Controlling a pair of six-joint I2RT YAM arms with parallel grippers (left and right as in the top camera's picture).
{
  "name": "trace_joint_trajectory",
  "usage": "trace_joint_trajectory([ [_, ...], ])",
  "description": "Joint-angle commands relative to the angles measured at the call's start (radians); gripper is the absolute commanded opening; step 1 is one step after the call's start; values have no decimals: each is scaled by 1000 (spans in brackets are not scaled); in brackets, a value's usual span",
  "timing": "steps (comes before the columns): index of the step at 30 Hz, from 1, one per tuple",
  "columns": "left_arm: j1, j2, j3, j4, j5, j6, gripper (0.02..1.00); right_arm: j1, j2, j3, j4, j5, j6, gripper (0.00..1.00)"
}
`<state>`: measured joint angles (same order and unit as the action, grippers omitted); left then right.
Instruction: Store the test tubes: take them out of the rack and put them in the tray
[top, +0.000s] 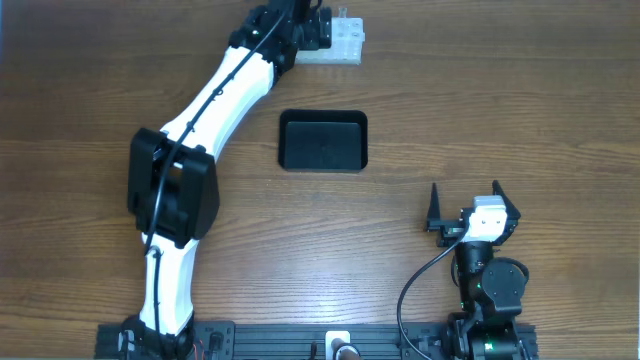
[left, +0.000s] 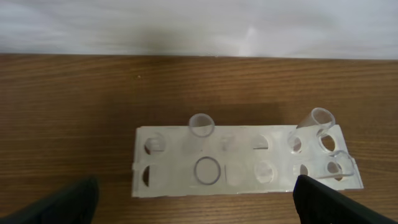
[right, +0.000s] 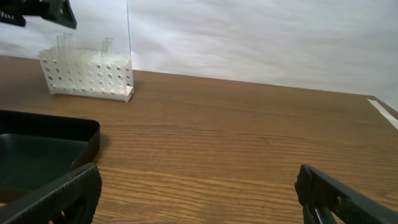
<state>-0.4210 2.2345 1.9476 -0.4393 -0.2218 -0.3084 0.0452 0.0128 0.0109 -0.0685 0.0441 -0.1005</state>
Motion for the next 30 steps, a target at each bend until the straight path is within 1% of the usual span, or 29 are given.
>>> trace_joint_trajectory([
  [1, -10, 57, 65, 2, -4, -15, 996, -7, -6, -6, -2, 12, 10, 993],
  [6, -16, 77, 76, 13, -7, -14, 991, -7, -6, -6, -2, 12, 10, 991],
  [9, -20, 89, 83, 12, -31, -14, 978, -7, -6, -6, -2, 12, 10, 991],
  [12, -20, 109, 101, 13, -34, -14, 972, -7, -6, -6, -2, 12, 10, 991],
  [18, -21, 129, 114, 23, -35, -14, 917, -7, -6, -6, -2, 12, 10, 991],
  [21, -21, 135, 114, 31, -38, -14, 860, -7, -6, -6, -2, 12, 10, 993],
  [25, -21, 143, 114, 32, -38, -14, 849, -7, -6, -6, -2, 12, 10, 993],
  [28, -21, 151, 116, 42, -39, -14, 809, -7, -6, -6, -2, 12, 10, 993],
  [30, -21, 160, 116, 52, -42, -13, 805, -7, -6, -6, -2, 12, 10, 991],
])
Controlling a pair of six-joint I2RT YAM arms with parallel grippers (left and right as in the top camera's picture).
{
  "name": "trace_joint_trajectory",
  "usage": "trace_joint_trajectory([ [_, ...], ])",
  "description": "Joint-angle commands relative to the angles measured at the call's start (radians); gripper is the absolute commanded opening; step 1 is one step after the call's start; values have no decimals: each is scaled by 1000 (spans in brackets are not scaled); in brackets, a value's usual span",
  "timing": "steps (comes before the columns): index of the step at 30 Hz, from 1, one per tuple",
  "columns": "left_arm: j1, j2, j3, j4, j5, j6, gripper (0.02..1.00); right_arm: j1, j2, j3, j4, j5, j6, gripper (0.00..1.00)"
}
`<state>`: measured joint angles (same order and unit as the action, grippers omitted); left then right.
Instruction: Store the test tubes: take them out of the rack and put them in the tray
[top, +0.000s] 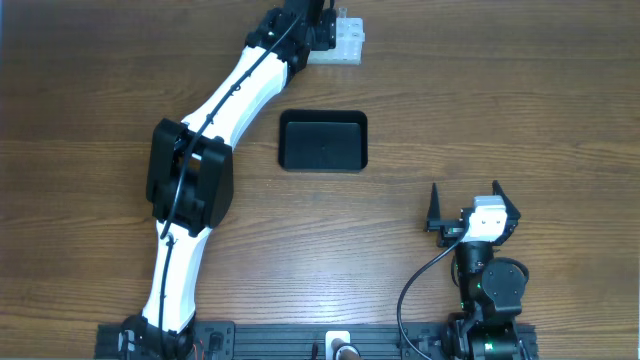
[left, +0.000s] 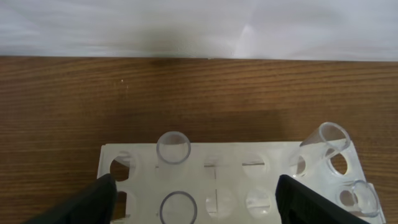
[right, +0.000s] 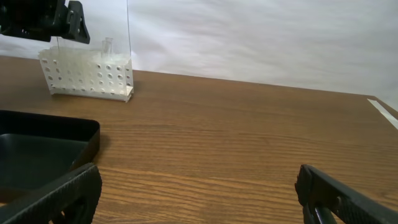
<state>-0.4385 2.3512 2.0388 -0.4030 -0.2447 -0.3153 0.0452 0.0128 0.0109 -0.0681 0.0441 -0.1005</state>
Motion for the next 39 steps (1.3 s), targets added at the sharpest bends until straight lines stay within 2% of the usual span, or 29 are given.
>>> trace_joint_trajectory([
  [1, -4, 48, 24, 23, -19, -7, 803, -7, -6, -6, -3, 12, 10, 993],
  [6, -4, 58, 24, 32, -19, -7, 737, -7, -6, -6, -3, 12, 10, 993],
  [11, -4, 60, 24, 32, -23, -7, 551, -7, -6, -6, -3, 12, 10, 993],
  [13, -4, 60, 24, 32, -29, -7, 518, -7, -6, -6, -3, 12, 10, 991],
  [39, -2, 24, 24, -5, -53, -7, 389, -7, -6, -6, -3, 12, 10, 991],
])
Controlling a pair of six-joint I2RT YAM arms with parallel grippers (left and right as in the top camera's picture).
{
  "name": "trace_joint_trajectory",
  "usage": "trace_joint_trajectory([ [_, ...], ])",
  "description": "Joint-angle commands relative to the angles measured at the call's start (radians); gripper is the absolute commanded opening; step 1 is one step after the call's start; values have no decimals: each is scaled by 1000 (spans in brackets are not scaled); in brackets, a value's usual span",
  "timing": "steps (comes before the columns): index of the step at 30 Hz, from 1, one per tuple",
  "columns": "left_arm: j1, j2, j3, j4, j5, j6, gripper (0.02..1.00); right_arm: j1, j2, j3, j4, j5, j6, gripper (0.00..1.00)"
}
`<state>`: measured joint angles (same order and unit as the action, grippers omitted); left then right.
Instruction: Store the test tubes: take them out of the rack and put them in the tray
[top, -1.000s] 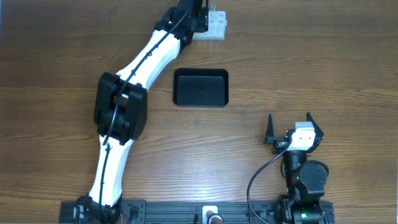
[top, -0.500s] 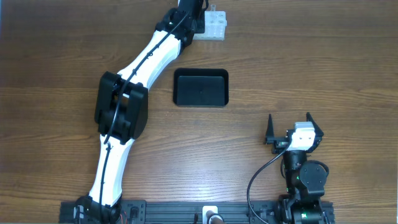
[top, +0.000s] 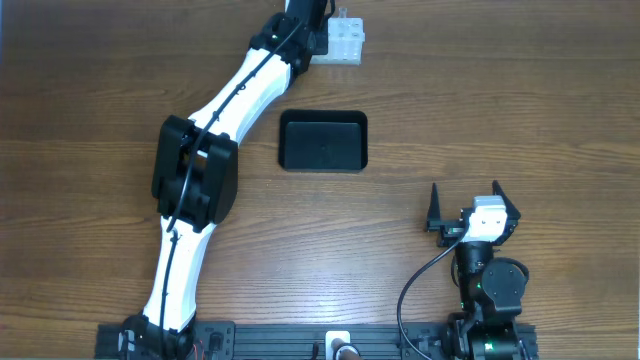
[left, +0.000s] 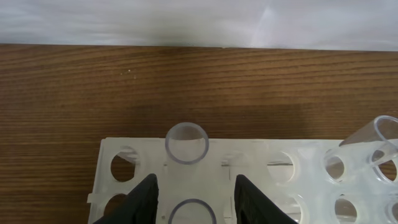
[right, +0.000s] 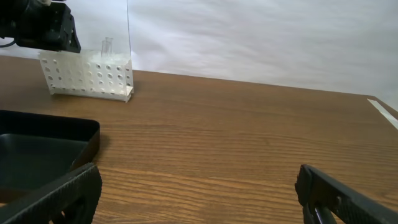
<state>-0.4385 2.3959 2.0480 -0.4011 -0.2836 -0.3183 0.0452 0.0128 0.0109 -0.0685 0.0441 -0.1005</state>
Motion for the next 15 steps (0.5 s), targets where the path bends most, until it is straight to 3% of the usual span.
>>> trace_joint_trajectory([
  [1, -2, -21, 15, -7, -14, -4, 386, -7, -6, -6, -2, 12, 10, 993],
  [15, 4, -31, 15, -6, -24, -4, 264, -7, -6, -6, -2, 12, 10, 993],
])
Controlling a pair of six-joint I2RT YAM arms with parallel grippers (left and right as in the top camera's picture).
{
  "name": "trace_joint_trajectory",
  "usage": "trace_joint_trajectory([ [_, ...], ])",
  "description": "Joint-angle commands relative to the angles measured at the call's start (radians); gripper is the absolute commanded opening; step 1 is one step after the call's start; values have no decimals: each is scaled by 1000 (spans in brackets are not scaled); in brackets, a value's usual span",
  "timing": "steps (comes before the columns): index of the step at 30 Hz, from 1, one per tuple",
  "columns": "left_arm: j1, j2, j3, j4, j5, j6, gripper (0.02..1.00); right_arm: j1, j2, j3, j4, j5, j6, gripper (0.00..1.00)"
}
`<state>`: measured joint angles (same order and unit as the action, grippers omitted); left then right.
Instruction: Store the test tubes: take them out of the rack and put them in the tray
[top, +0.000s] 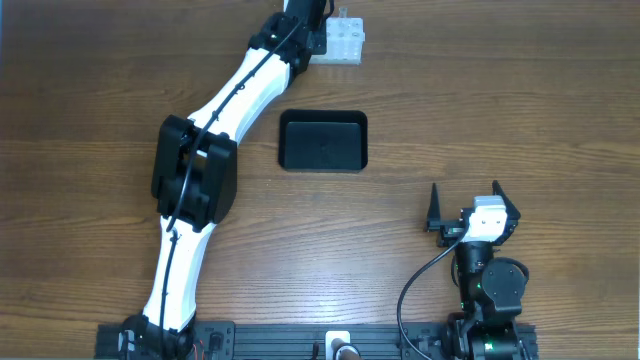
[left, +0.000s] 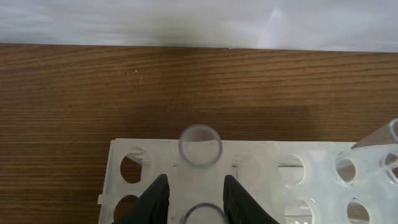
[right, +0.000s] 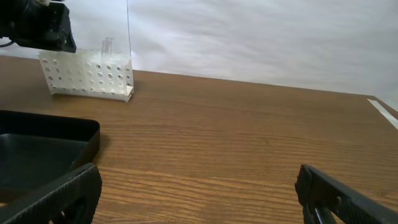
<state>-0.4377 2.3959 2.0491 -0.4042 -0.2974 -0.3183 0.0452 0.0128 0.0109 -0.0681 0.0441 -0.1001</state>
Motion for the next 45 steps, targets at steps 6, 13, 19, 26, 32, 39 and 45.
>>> trace_joint_trajectory([
  [6, 3, -31, 14, 5, -10, -4, 161, -7, -6, -6, -3, 12, 10, 993],
  [13, 3, -32, 14, 4, -10, -4, 163, -7, -6, -6, -3, 12, 10, 993],
  [19, 3, -47, 14, 3, -11, -4, 148, -7, -6, -6, -3, 12, 10, 991],
  [26, 3, -108, 14, 4, -11, -4, 148, -7, -6, -6, -3, 12, 10, 993],
  [32, 7, -188, 14, 27, -11, 0, 145, -7, -6, -6, -3, 12, 10, 993],
  [39, 7, -268, 14, 27, -10, 22, 143, -7, -6, -6, -3, 12, 10, 991],
  [45, -10, -330, 14, -27, 40, 21, 91, -7, -6, -6, -3, 12, 10, 993],
])
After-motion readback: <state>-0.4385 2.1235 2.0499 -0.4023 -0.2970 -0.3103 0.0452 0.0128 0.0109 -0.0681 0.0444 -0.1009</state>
